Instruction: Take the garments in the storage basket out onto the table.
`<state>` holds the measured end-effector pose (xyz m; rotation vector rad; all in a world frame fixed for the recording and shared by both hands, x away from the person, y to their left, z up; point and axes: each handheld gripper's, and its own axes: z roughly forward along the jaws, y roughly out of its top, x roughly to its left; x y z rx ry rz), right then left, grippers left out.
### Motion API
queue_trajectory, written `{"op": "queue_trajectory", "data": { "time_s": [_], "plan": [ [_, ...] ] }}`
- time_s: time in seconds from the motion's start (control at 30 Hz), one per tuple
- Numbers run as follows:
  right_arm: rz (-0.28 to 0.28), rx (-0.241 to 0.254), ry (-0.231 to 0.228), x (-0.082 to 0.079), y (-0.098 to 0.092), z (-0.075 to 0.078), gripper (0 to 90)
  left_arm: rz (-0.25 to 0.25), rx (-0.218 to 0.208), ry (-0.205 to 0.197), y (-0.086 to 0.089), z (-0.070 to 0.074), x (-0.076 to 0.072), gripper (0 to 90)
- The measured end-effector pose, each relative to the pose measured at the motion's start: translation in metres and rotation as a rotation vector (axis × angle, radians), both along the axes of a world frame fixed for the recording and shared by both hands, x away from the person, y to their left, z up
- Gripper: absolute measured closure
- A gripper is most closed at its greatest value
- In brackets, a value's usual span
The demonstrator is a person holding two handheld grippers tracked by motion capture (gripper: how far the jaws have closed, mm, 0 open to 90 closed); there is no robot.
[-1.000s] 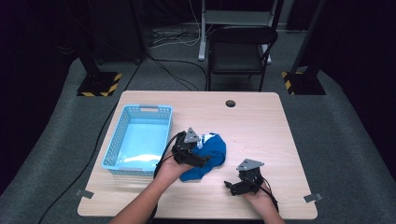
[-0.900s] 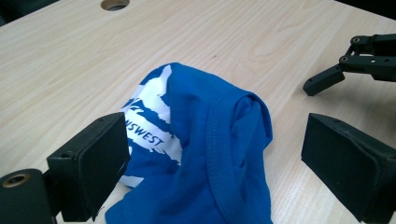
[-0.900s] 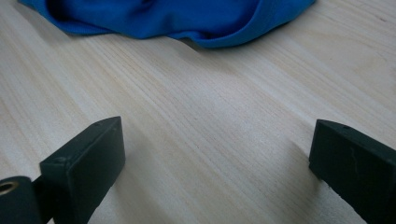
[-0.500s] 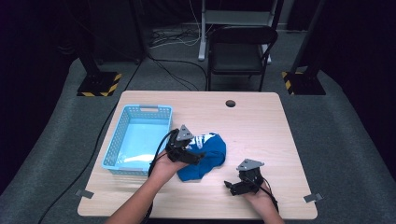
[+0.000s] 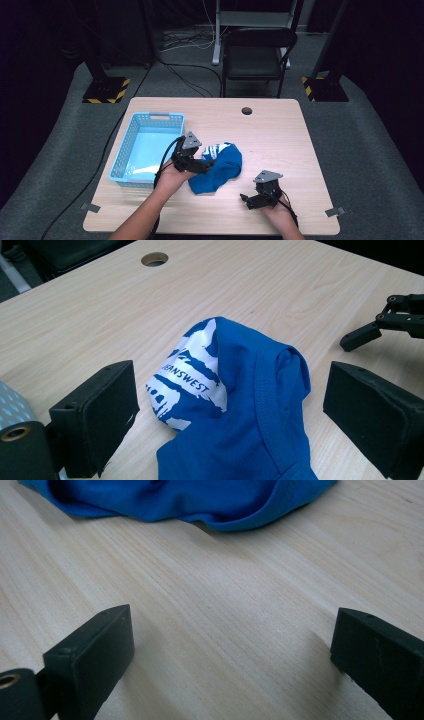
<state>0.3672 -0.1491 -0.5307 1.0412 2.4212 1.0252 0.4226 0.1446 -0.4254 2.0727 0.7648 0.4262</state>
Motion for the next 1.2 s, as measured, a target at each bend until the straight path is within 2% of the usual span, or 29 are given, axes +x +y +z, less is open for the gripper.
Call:
{"op": "queue_trajectory", "data": {
  "time_s": [0.6, 0.9, 1.1, 1.2],
  "plan": [
    [-0.006, 0.0, 0.0, 0.0, 0.0, 0.0, 3.0, 0.048, 0.0, -0.012, 0.025, 0.0, -0.003, 6.9],
    [-0.006, 0.0, 0.001, 0.0, 0.0, 0.0, 3.0, 0.079, -0.037, -0.009, 0.038, -0.002, -0.003, 6.9],
    [-0.006, 0.0, 0.0, 0.0, 0.0, 0.0, 3.0, 0.081, -0.056, -0.012, 0.049, -0.004, -0.003, 6.7],
    [-0.006, 0.0, 0.0, 0.0, 0.0, 0.0, 3.0, 0.079, -0.081, -0.011, 0.056, -0.004, -0.003, 6.6]
  ]
}}
